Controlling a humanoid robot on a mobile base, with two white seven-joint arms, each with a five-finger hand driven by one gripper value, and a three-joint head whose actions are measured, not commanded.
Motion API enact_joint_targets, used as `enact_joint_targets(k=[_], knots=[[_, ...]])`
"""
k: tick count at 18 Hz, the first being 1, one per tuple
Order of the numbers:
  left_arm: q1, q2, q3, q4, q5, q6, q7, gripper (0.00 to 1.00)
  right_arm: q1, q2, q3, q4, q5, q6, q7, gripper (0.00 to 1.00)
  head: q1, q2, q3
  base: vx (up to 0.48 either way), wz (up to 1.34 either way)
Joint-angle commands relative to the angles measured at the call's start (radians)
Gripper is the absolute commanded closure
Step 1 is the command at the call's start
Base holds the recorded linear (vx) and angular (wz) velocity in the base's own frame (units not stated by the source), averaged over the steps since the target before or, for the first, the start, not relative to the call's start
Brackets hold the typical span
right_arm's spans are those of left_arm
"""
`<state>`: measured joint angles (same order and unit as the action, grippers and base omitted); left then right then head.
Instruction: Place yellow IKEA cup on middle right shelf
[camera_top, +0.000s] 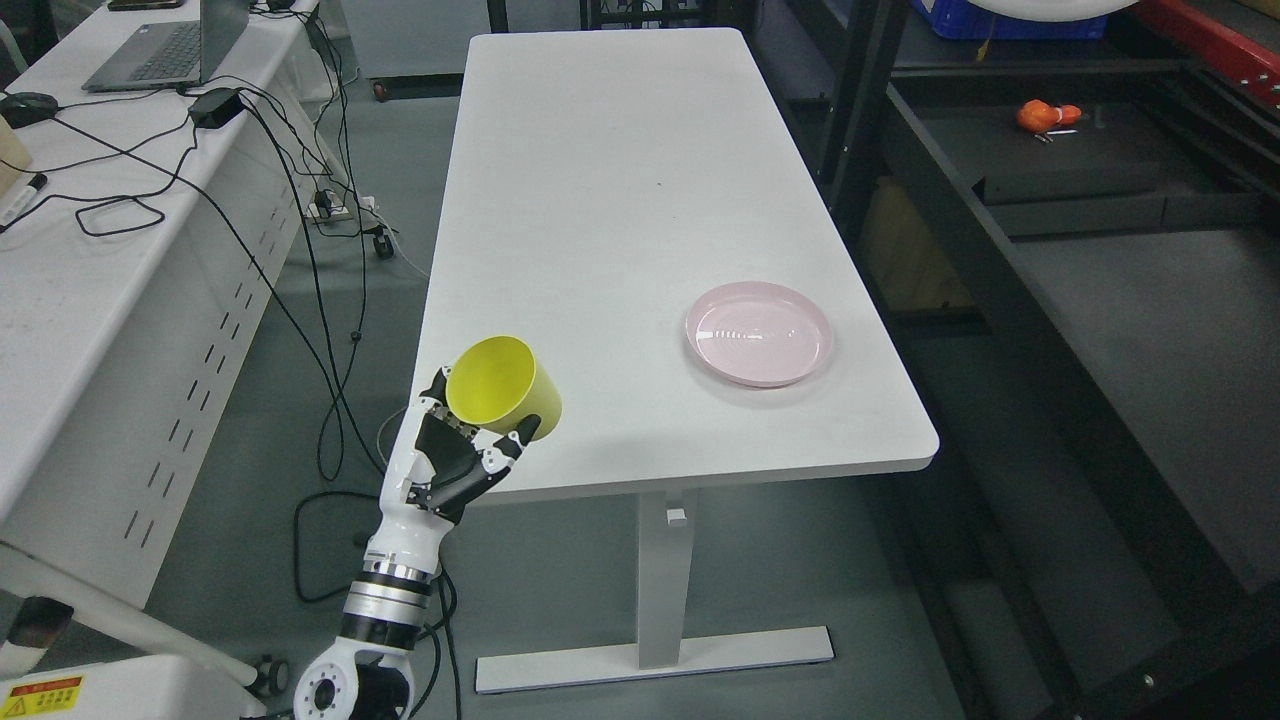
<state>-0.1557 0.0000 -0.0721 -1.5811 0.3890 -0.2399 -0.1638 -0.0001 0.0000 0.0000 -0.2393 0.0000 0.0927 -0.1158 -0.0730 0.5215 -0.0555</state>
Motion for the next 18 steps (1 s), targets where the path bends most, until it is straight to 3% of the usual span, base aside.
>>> enact_joint_targets(k=[1,10,18], knots=[[0.01,0.017,-0.014,-0.059,0.001,-0.001,0.0,1.0,0.014,-0.017,0.017,0.0,-0.025,0.001,-0.001,0.01,0.0,0.0,0.0,-0.268,-0.04],[0.016,0.017,-0.02,-0.083,0.021,-0.004,0.0,1.0,0.014,-0.017,0.017,0.0,-0.025,0.001,-0.001,0.01,0.0,0.0,0.0,-0.308,-0.21],[0.067,0.017,-0.121,-0.085,0.021,-0.085,0.001,1.0,0.014,-0.017,0.017,0.0,-0.025,0.001,-0.001,0.01,0.0,0.0,0.0,-0.336,-0.81]])
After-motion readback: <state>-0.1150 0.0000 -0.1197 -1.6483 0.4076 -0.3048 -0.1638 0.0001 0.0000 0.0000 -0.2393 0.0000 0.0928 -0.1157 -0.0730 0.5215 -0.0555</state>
